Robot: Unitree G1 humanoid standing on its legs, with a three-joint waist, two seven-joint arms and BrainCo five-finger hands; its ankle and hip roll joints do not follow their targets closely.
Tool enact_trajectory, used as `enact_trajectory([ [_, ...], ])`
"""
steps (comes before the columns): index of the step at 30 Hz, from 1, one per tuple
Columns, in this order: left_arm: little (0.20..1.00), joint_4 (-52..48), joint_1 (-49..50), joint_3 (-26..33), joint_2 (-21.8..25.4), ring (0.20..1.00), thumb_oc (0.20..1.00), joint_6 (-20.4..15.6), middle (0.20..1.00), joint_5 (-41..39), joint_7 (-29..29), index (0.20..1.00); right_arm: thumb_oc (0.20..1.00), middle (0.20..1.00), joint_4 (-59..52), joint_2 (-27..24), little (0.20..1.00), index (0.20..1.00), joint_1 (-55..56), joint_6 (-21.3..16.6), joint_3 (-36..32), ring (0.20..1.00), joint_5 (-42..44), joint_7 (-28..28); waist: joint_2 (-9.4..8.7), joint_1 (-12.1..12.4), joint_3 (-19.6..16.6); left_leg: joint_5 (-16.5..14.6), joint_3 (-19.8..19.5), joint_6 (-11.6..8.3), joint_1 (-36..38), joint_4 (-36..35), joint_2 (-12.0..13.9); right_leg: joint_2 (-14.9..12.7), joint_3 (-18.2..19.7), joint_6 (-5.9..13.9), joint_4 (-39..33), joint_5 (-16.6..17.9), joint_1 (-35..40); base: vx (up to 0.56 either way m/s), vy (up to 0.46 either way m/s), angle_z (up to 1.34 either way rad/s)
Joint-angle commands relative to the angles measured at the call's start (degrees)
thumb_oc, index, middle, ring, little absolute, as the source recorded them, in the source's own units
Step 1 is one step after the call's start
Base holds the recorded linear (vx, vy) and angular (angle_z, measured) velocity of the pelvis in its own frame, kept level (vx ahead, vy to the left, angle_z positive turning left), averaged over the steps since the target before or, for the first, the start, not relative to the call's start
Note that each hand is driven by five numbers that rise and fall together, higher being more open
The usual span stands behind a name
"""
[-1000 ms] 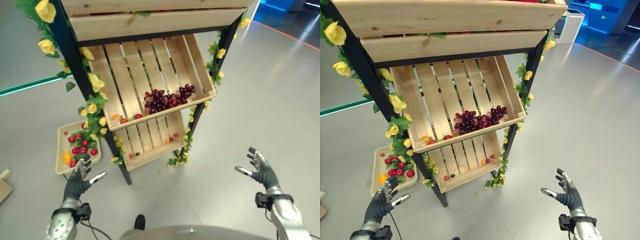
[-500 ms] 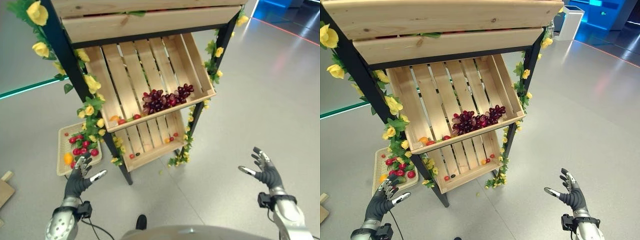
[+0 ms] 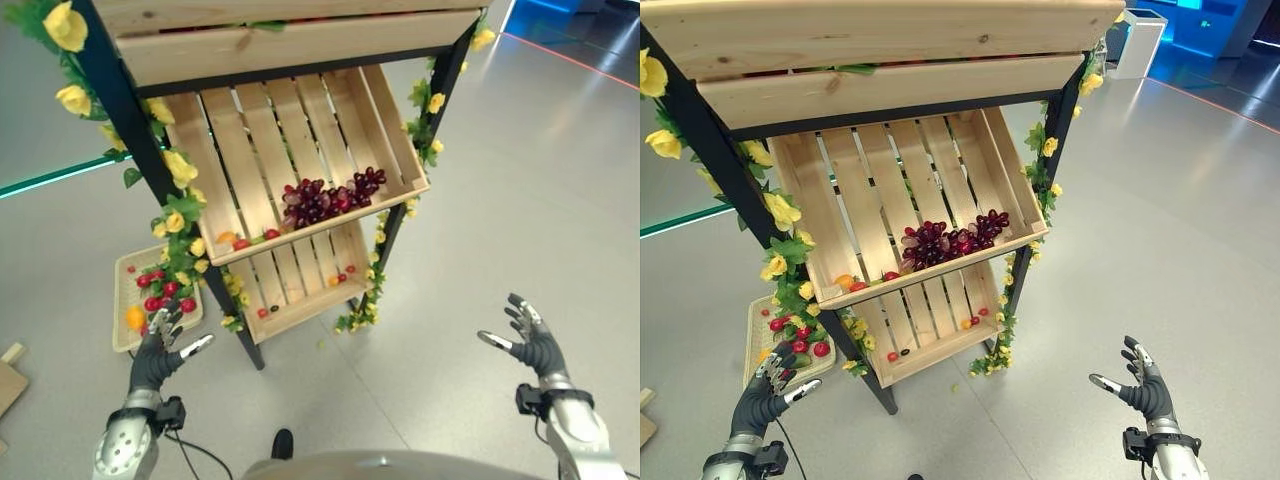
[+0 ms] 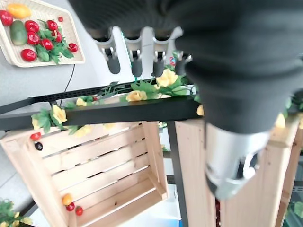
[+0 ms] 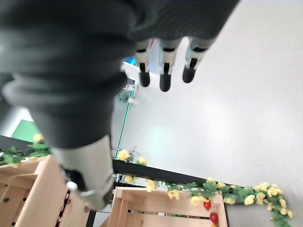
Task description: Pick up the fruits from the basket on one side to the basket on the other side
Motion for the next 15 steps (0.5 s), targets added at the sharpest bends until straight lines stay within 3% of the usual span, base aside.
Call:
enact_trajectory([
  [1,1.000,-1.8,-2.1,1.3,1.5,1.000,1.000,-3.1,1.000,0.8,0.7,1.000,1.000,1.000,-2.2,-0.7,1.000,1.000,-3.7,-3.1,-0.9,1.000,0.7,-0.7,-1.15,1.1,-0.9,-4.2,2.5,-0.36,3.0,1.2,2.9,-2.5,2.5,5.13,4.1,2.2,-5.3,0.02,0.000,-0.03],
  [8,1.000,-1.8,-2.1,1.1,1.4,1.000,1.000,-3.2,1.000,1.0,0.9,1.000,1.000,1.000,-2.2,-0.6,1.000,1.000,-3.7,-3.0,-0.6,1.000,0.4,-0.8,-1.18,1.0,-1.0,-4.9,2.9,-0.04,3.4,1.6,2.7,-2.6,3.3,5.22,4.4,2.1,-5.3,0.00,0.003,-0.02],
  [13,1.000,-1.1,-2.6,1.4,0.9,1.000,1.000,-3.3,1.000,0.9,1.5,1.000,1.000,1.000,-2.1,-0.8,1.000,1.000,-3.7,-3.0,-0.4,1.000,0.6,-0.5,-1.51,1.2,-0.6,-7.6,3.9,0.19,2.3,6.3,1.8,-3.1,4.1,5.22,3.8,1.9,-4.6,0.00,0.005,-0.11],
  [15,1.000,-1.0,-2.7,1.3,0.9,1.000,1.000,-3.3,1.000,1.1,1.8,1.000,1.000,1.000,-2.1,-0.9,1.000,1.000,-3.7,-3.0,-0.3,1.000,0.5,-0.5,-1.46,1.4,-0.5,-7.2,4.1,0.22,1.9,6.6,1.9,-3.1,4.3,5.17,4.0,2.3,-5.0,-0.03,-0.001,-0.08],
])
